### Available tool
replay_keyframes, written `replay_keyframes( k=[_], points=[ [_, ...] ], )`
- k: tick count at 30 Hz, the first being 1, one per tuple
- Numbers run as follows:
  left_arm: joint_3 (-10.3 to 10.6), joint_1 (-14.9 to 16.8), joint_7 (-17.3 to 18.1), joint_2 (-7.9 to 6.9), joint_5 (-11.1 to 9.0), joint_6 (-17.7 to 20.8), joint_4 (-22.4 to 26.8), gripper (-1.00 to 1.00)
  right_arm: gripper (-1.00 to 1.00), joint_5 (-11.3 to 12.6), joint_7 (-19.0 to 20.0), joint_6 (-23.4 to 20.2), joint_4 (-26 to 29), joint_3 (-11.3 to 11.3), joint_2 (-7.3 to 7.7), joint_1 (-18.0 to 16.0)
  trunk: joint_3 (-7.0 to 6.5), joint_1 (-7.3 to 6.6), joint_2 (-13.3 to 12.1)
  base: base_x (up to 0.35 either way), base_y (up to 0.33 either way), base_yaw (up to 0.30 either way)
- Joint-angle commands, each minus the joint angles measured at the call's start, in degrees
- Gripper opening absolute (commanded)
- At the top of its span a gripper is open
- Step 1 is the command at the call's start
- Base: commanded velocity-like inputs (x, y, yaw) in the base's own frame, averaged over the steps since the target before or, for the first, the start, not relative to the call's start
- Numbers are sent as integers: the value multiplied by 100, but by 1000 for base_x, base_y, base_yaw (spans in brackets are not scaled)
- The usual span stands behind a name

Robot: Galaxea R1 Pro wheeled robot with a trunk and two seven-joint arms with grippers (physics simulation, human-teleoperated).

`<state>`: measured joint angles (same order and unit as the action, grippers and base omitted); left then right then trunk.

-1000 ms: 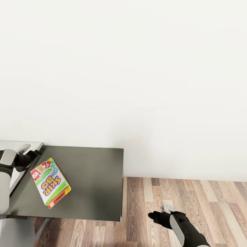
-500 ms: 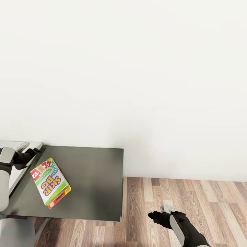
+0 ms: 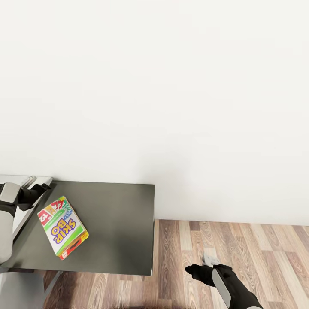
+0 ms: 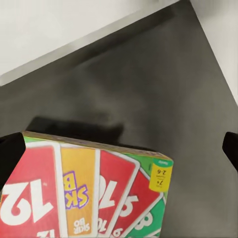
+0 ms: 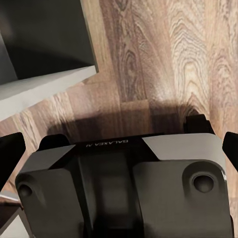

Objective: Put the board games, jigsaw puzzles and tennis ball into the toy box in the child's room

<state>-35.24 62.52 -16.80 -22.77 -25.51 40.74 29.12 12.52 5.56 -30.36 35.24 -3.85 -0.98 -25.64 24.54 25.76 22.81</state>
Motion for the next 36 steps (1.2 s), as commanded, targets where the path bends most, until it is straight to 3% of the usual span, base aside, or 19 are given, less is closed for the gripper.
replay_keyframes(
  k=[1,36],
  points=[
    [-13,5,-48,1,-61,0,6,100,100,-4,24,-35,9,-38,-7,-2,18,3,10,0,0,0],
    [5,15,-130,1,-68,-247,22,100,100,-4,24,-32,9,-37,-7,-2,342,3,10,0,0,0]
  ],
)
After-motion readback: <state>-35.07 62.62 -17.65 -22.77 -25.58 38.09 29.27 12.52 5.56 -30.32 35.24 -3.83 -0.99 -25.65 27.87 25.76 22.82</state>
